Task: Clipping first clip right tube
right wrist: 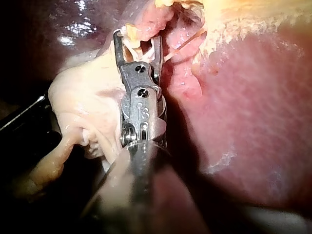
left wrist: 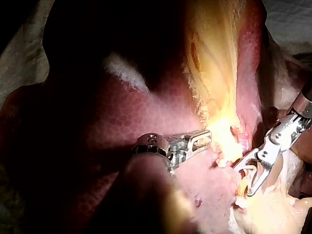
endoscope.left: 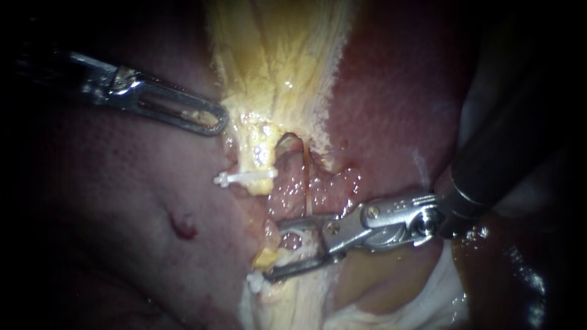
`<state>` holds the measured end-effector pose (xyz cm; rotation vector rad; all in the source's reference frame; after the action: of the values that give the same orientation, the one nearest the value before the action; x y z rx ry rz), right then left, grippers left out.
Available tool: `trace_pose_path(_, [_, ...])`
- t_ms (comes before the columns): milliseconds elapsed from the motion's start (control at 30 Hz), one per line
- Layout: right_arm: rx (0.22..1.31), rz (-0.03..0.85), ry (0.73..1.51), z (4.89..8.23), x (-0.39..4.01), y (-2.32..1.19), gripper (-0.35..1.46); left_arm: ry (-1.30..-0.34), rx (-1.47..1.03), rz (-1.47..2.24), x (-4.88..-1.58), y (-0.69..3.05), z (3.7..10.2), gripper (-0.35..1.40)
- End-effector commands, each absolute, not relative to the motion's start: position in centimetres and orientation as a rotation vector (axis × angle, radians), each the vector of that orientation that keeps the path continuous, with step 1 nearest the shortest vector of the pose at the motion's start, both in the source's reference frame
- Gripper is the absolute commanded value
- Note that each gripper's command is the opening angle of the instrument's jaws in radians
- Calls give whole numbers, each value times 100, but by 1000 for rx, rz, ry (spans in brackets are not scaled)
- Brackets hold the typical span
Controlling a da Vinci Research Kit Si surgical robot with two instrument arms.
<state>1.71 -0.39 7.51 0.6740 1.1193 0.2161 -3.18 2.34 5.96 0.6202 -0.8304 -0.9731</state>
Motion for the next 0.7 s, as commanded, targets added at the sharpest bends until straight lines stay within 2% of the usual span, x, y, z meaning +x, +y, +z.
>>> trace_pose_path(33, [674, 216, 1119, 751, 171, -39, 43, -830, 621, -973, -317, 234, 595, -35])
trace_pose_path(700, [662, 244, 1131, 730, 140, -21, 44, -830, 621, -974, -314, 236, 591, -35])
